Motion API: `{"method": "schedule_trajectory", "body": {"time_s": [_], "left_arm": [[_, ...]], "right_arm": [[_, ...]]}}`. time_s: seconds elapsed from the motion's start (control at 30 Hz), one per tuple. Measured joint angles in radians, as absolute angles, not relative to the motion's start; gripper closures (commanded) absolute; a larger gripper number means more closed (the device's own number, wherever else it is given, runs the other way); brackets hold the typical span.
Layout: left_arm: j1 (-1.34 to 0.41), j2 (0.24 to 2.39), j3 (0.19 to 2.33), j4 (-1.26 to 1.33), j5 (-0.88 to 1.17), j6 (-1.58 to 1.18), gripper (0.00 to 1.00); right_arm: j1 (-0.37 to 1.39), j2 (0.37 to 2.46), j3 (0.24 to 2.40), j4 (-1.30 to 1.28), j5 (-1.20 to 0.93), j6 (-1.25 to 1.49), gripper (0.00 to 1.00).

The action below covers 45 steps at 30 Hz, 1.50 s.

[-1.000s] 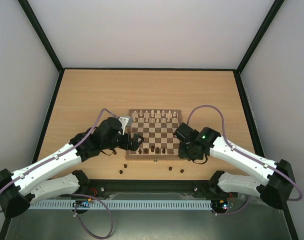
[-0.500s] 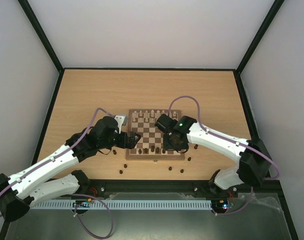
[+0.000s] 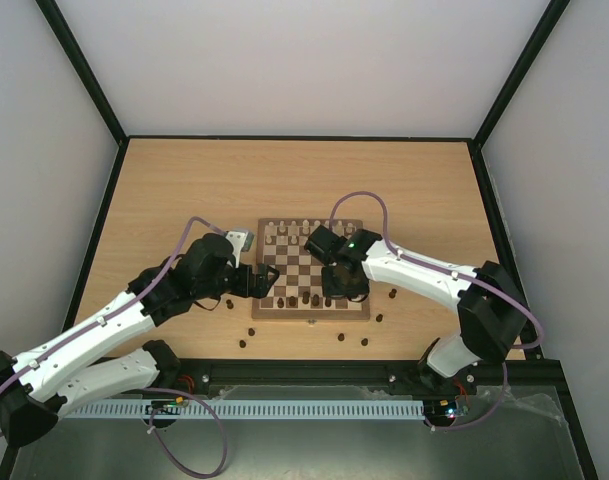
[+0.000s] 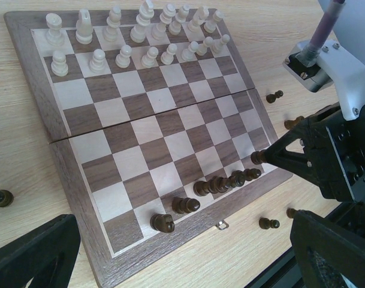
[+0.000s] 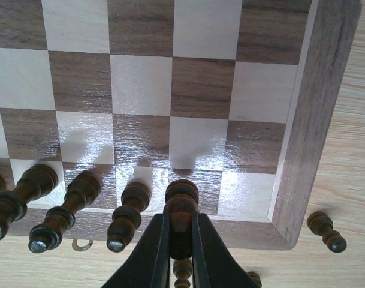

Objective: Set up the chess pieces on the board
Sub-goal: Place the chess piece on the chessboard.

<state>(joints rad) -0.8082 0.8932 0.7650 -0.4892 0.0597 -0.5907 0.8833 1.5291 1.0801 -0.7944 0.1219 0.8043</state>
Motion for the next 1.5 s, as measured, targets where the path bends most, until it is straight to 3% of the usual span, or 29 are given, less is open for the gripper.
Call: {"method": "schedule_trajectory", "body": {"time_s": [1.0,1.5], "left_arm": [[-0.806,0.893,0.765,-0.489,0.06,-0.591,0.01],[-0.801,0.894,0.762,-0.489,0.059,-0.591,0.01]], "right_arm": [[0.876,1.533,1.011,-0.753,0.092,0.792,0.98],[0.876,1.522,1.01,-0.739,0.08,0.789,0.67]]}}
